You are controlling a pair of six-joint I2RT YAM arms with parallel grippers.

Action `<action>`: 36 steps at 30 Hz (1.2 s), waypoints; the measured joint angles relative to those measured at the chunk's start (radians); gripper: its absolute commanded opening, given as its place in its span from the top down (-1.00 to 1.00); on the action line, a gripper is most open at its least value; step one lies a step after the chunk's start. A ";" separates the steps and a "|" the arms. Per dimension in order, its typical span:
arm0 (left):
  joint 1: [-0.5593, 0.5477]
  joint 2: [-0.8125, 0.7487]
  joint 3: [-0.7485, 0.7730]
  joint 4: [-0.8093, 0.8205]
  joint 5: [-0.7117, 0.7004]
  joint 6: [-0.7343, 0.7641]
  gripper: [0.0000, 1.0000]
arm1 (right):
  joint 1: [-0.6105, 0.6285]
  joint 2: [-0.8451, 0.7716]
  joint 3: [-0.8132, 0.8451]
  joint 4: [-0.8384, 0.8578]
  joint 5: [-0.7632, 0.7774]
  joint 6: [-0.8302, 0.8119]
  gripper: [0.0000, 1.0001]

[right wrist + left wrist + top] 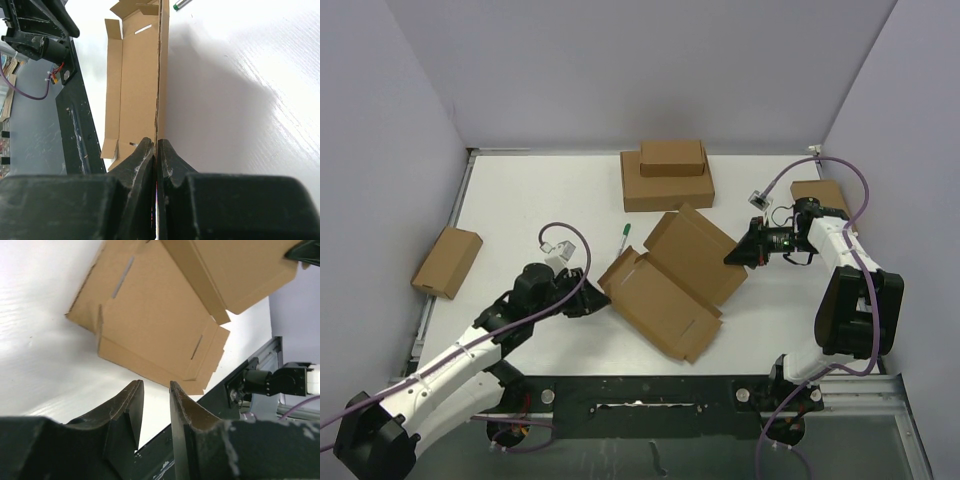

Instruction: Fold the paper box

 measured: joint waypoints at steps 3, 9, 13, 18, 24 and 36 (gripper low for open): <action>0.000 0.002 -0.011 -0.016 -0.026 -0.004 0.38 | 0.000 0.000 0.000 0.000 0.000 -0.002 1.00; 0.007 0.045 -0.011 -0.011 -0.060 0.011 0.31 | 0.000 0.000 0.000 0.000 0.000 -0.002 1.00; 0.043 0.099 -0.002 -0.008 -0.062 0.039 0.34 | 0.000 0.000 0.000 0.000 0.000 -0.002 1.00; 0.110 0.126 0.018 -0.002 -0.061 0.071 0.51 | 0.000 0.000 0.001 0.000 0.000 -0.002 1.00; 0.136 0.159 0.022 0.014 -0.057 0.092 0.77 | 0.000 0.000 0.001 0.000 0.000 -0.002 1.00; 0.136 0.325 0.058 0.082 -0.024 0.116 0.77 | 0.000 0.000 0.001 -0.001 0.000 -0.002 1.00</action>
